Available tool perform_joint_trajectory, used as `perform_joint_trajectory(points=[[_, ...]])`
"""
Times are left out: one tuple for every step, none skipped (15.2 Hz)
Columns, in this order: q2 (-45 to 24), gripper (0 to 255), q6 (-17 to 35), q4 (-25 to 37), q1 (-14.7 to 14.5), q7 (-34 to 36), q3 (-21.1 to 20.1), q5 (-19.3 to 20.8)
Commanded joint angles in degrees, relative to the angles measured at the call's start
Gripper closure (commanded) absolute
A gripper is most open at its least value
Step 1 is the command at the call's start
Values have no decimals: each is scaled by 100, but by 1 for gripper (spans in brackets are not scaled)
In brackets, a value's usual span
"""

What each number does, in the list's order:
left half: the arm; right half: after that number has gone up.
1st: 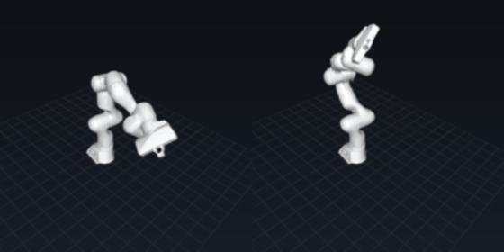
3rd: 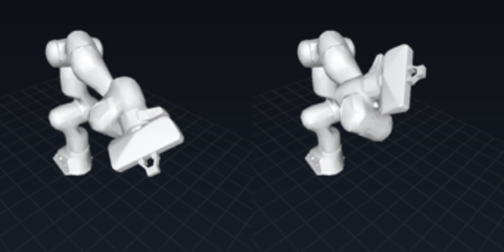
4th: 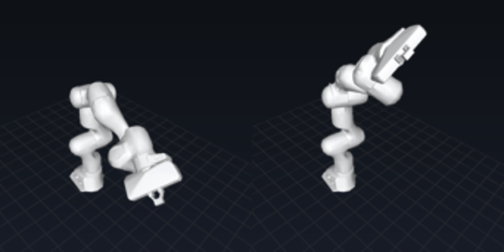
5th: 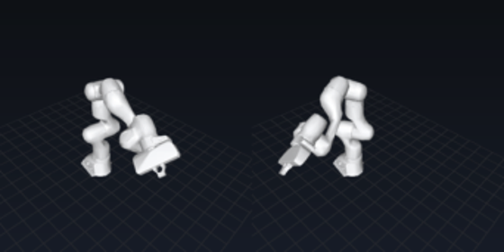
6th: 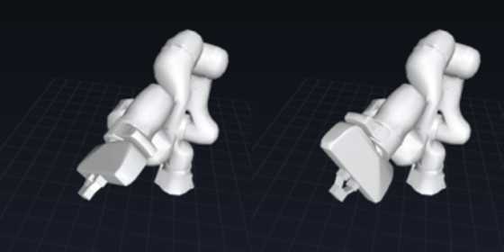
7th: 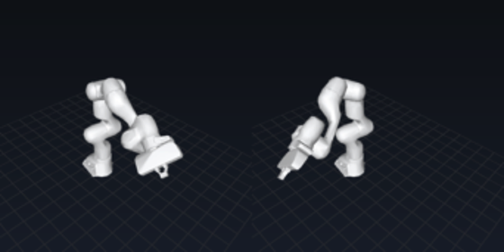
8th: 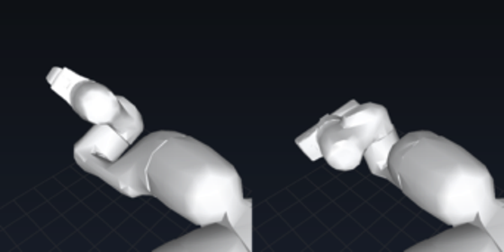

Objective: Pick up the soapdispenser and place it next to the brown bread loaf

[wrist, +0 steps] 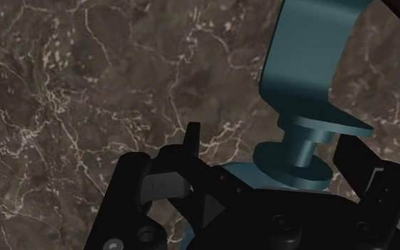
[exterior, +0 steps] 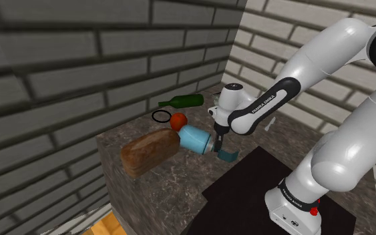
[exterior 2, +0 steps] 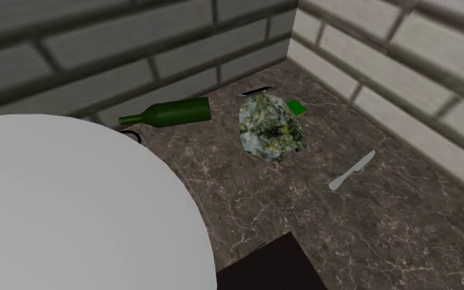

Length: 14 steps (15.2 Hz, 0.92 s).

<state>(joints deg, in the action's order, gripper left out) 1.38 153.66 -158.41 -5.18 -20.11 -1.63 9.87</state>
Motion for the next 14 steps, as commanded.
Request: perform_joint_trajectory(points=[[-10, 0, 11, 0, 1, 3, 1, 5], [-10, 0, 11, 0, 1, 3, 1, 5], [-10, 0, 11, 0, 1, 3, 1, 5], [-9, 0, 10, 0, 1, 3, 1, 4], [-9, 255, 10, 0, 1, 3, 1, 4], [-9, 255, 10, 0, 1, 3, 1, 4], [-10, 255, 10, 1, 1, 3, 1, 4], [-10, 255, 10, 1, 1, 3, 1, 4], [-8, 255, 7, 1, 0, 3, 0, 3], [-10, 255, 8, 2, 0, 4, 0, 4], [-9, 255, 8, 2, 0, 3, 0, 3], [-8, 255, 7, 2, 1, 2, 0, 3], [-8, 255, 7, 2, 1, 1, 1, 3], [-10, 255, 11, 0, 1, 3, 0, 5]])
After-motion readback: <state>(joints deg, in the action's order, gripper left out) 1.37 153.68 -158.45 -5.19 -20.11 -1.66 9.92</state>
